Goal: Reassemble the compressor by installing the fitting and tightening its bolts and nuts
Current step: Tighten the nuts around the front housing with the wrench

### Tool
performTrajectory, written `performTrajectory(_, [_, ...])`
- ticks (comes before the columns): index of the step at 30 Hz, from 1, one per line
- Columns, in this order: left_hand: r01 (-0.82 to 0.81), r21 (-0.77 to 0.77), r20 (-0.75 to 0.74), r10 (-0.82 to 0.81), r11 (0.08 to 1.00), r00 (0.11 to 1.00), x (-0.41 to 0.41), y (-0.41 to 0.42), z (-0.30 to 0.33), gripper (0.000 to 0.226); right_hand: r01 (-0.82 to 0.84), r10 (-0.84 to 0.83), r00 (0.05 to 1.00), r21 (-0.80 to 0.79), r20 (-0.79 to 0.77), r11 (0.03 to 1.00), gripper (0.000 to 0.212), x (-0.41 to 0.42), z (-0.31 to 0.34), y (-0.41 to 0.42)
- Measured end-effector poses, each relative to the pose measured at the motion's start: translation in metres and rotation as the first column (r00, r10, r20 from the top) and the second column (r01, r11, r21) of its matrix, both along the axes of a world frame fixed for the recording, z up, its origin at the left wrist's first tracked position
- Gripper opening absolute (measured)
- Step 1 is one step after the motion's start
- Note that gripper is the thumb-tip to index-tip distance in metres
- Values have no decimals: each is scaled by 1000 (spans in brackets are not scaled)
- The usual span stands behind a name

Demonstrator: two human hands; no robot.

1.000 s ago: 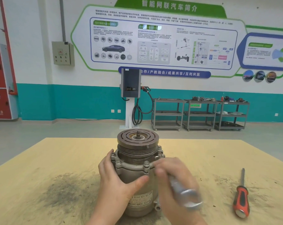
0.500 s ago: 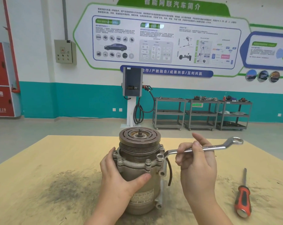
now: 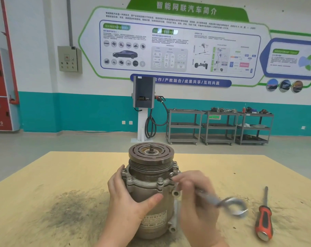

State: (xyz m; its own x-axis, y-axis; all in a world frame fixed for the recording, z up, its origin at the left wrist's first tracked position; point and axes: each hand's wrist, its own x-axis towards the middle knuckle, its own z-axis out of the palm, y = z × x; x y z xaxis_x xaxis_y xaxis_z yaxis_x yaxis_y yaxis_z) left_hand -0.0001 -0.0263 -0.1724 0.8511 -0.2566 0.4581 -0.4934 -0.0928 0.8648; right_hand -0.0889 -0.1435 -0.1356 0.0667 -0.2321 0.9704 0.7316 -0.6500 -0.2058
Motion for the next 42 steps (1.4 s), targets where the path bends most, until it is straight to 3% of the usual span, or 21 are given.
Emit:
performTrajectory(3, [-21, -3, 11, 21, 1000, 1000, 2, -1, -1, 137, 176, -192, 981, -252, -40, 952, 24, 2, -2, 5])
performTrajectory(7, [-24, 10, 23, 24, 1000, 999, 2, -2, -2, 126, 161, -187, 980, -276, -72, 948, 29, -3, 5, 9])
performTrajectory(10, [-7, 3, 10, 7, 1000, 1000, 0, -1, -2, 137, 54, -64, 995, -121, -77, 991, 25, -10, 15, 6])
performTrajectory(12, [8, -21, 8, -8, 1000, 1000, -1, 0, -1, 138, -44, 52, 996, 94, -78, 995, 19, -14, 22, 5])
performTrajectory(14, [5, -59, 31, -3, 998, 1000, -4, 1, -1, 131, -154, 186, 981, 377, -50, 914, 19, -16, 25, 0])
performTrajectory(17, [5, -141, 46, 1, 990, 999, -6, 3, -1, 125, -267, 368, 930, 672, -9, 691, 23, -15, 28, -15])
performTrajectory(20, [34, -165, 30, -30, 986, 999, -6, 4, -1, 122, -325, 486, 874, 777, 29, 539, 26, -11, 28, -24])
performTrajectory(24, [29, -105, 54, -23, 994, 998, -7, 3, -2, 115, -318, 549, 836, 821, 7, 474, 25, -7, 26, -33])
performTrajectory(30, [7, -63, 65, -3, 998, 998, -5, 1, 0, 118, -328, 708, 706, 880, -14, 344, 15, 5, 32, -48])
performTrajectory(32, [9, -70, 79, -3, 998, 997, -5, 0, 0, 120, -265, 730, 679, 901, -78, 343, 11, 12, 41, -51])
performTrajectory(37, [14, -48, 67, -10, 999, 998, 0, 0, -2, 130, -197, 745, 656, 926, -120, 323, 28, 17, 45, -53])
performTrajectory(39, [24, -48, 69, -21, 999, 997, 0, 2, -3, 130, -226, 676, 728, 892, -112, 391, 20, 8, 36, -48])
performTrajectory(42, [37, -35, 73, -34, 999, 997, -2, 5, -2, 127, -281, 523, 845, 741, -110, 610, 12, -11, 18, -30])
